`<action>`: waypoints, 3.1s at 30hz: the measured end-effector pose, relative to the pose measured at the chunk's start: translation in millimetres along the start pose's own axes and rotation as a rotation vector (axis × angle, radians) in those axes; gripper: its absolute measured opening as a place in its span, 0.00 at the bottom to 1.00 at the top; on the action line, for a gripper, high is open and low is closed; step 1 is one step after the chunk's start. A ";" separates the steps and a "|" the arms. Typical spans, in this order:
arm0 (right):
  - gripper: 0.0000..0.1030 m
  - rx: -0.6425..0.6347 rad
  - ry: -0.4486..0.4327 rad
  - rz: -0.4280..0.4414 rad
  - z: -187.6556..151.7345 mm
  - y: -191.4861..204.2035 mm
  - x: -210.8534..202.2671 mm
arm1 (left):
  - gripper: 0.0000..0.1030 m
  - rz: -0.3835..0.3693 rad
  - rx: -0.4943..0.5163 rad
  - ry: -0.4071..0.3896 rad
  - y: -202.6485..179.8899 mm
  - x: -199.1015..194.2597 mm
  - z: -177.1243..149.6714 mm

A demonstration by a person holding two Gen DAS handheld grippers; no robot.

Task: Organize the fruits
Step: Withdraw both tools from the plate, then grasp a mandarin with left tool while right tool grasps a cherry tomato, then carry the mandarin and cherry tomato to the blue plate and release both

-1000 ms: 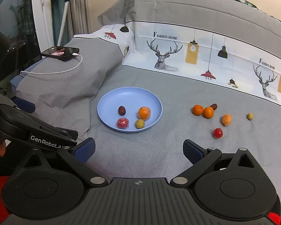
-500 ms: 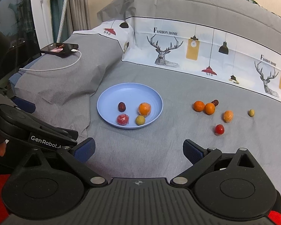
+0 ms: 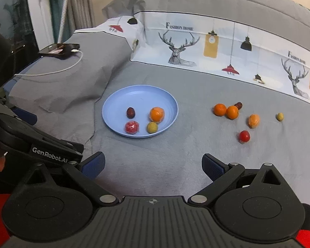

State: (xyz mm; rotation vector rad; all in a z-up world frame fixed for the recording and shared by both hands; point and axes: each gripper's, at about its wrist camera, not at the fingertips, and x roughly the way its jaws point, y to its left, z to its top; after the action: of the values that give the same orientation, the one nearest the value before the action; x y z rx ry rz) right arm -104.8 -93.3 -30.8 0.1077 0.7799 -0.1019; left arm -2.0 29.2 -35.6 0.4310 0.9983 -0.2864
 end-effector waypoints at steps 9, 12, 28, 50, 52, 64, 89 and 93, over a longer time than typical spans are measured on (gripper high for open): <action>0.97 0.123 0.019 -0.073 -3.0 -41.7 22.4 | 1.00 0.009 0.073 -0.044 -27.5 11.9 45.7; 0.97 0.160 0.005 -0.130 -3.3 -65.4 34.6 | 1.00 -0.021 0.102 -0.079 -48.0 15.6 72.1; 0.98 0.193 -0.034 -0.334 -0.6 -192.0 161.5 | 1.00 -0.211 0.463 -0.187 -205.9 147.2 180.5; 0.26 0.258 -0.020 -0.257 -6.1 -202.5 173.5 | 0.35 -0.344 0.531 -0.185 -223.4 188.6 184.2; 0.26 0.257 -0.045 -0.287 -2.9 -202.4 165.4 | 0.35 -0.319 0.511 -0.201 -215.9 176.4 180.8; 0.26 0.304 -0.085 -0.174 11.5 -166.4 53.6 | 0.35 -0.202 0.237 -0.124 -129.9 50.9 123.9; 0.26 -0.010 -0.012 0.070 -10.3 -6.8 -20.0 | 0.35 -0.132 -0.025 -0.069 -4.2 -31.9 -14.4; 0.26 -0.025 -0.018 0.063 -10.2 -4.4 -22.7 | 0.35 -0.138 -0.025 -0.083 -4.3 -34.5 -13.2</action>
State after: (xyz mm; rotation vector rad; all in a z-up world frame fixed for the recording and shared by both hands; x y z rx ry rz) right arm -128.5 -95.1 -22.2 0.1072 0.7586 -0.0335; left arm -31.4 32.9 -13.3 0.3250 0.9506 -0.4127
